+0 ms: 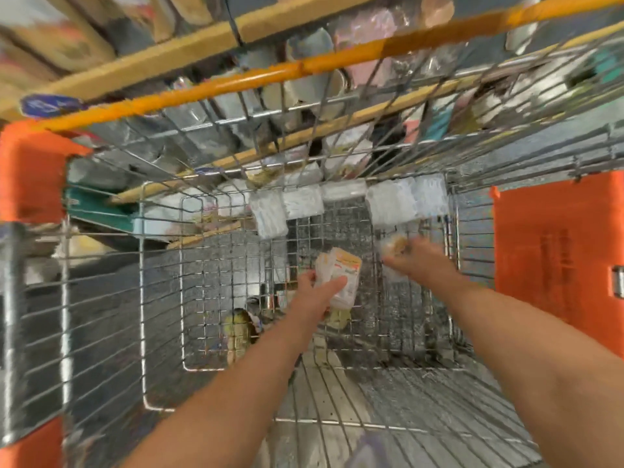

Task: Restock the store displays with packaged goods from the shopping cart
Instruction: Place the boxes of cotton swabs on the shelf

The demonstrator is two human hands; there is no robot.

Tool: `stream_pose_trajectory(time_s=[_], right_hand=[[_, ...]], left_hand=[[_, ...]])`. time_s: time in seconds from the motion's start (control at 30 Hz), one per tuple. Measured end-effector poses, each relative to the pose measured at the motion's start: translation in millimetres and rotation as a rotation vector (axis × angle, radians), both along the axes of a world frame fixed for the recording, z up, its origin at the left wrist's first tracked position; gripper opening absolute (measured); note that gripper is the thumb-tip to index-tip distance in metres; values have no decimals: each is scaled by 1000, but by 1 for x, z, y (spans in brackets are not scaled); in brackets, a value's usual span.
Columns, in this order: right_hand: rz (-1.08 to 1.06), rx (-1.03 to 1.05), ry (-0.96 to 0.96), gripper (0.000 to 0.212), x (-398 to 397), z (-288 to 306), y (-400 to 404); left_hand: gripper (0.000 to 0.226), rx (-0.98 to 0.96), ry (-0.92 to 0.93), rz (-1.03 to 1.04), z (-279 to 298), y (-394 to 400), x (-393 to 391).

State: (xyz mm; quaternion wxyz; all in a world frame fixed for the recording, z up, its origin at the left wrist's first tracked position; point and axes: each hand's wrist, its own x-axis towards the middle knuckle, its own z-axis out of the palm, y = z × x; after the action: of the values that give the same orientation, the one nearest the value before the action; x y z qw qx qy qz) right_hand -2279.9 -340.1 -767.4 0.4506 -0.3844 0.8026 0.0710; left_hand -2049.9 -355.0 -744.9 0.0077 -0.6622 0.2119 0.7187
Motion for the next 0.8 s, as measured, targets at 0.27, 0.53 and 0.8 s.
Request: stream_pose_trajectory(time_s=[0.27,0.53,0.8], right_hand=[[-465,-151,-512,13,45,70,21],[-614,-483,-566,80,95,231,3],[-516,-758,-815,16,360,362,19]], left_hand=[[68,-141,24,-7,47,-6,16],[34,-413,229,150,181,-19,82],[60,-757,312,334,334,59,295]])
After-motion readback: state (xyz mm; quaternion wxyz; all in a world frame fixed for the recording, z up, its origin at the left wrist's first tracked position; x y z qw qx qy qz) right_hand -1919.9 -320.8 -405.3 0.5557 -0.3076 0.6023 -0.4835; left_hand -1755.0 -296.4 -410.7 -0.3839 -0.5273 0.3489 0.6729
